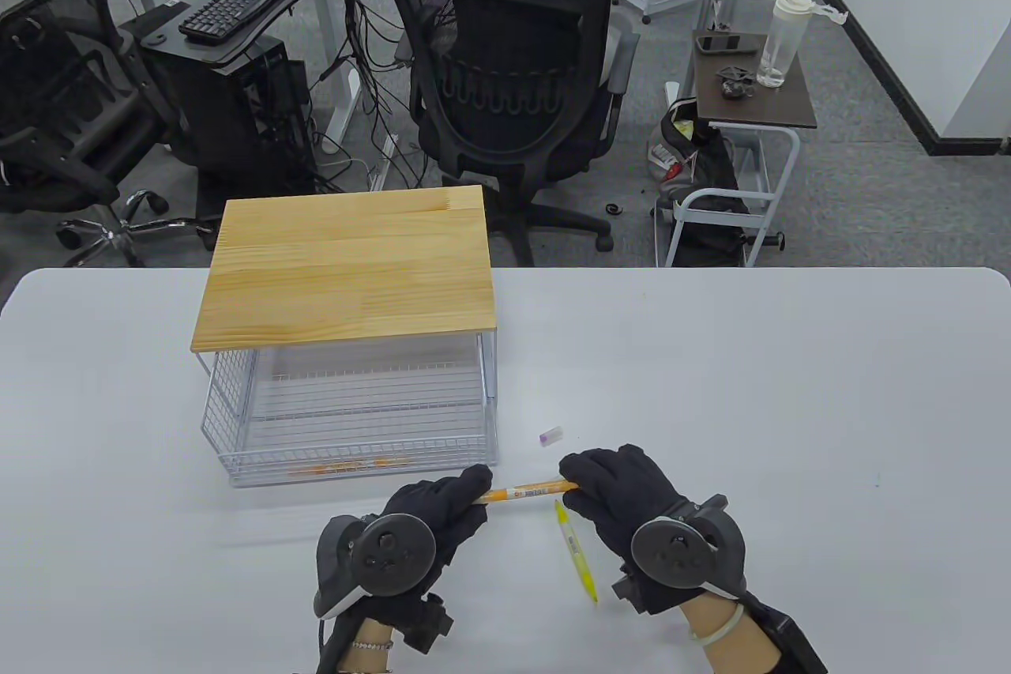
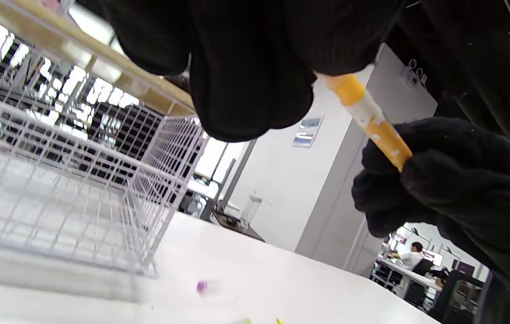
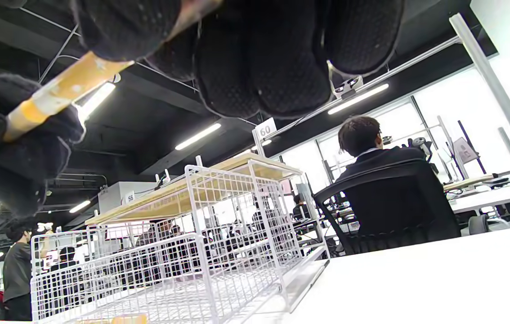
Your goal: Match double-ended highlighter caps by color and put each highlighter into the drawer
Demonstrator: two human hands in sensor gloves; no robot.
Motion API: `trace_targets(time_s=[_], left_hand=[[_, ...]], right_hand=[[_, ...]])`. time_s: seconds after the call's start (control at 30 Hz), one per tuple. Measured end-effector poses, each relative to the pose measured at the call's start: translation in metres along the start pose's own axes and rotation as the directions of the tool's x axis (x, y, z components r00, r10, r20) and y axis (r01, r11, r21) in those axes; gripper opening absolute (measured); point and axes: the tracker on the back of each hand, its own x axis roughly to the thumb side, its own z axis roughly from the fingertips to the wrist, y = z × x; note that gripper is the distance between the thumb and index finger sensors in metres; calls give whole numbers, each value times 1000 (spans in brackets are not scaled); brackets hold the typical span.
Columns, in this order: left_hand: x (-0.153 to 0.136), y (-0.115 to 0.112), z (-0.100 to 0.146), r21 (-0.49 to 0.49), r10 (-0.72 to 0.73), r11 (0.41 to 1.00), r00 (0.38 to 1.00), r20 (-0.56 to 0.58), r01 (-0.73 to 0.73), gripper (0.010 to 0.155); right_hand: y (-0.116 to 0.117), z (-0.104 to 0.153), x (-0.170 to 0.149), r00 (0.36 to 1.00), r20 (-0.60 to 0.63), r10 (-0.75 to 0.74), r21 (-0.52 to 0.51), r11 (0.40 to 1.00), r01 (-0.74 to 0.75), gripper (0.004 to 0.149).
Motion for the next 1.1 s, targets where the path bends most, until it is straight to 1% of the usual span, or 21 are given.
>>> trace_targets(time_s=[0.13,0.27,0.43,0.57,0.7,0.87,0.97,1.1], left_hand=[[7,1,2,40,-112,993,994,14,112,47],[13,0,4,78,-243,967,970,7,241,47],[20,1,6,109,-308,947,951,21,304,47],[27,-2,7,139,-403,907,915,16,397,47],[34,-4,8,154,-456,882,889,37,446,47],[42,-4,10,175,-484,866,874,54,468,47],[46,-4,10,180,-514,849,856,61,497,48],[49,-6,11,184,-535,836,842,65,517,48]], right_hand=[[5,0,-2,999,2,-46,22,999,46,42],[7,1,0,997,11,-73,32,997,72,42],[8,1,-1,994,6,-109,50,993,108,42],[9,1,-4,981,-12,-194,85,977,195,42],[7,0,-8,973,-12,-230,115,966,230,42],[4,-2,-14,951,-24,-310,148,939,310,42],[5,-2,-17,928,-46,-369,181,911,371,43],[8,-3,-21,915,-60,-399,185,896,403,43]])
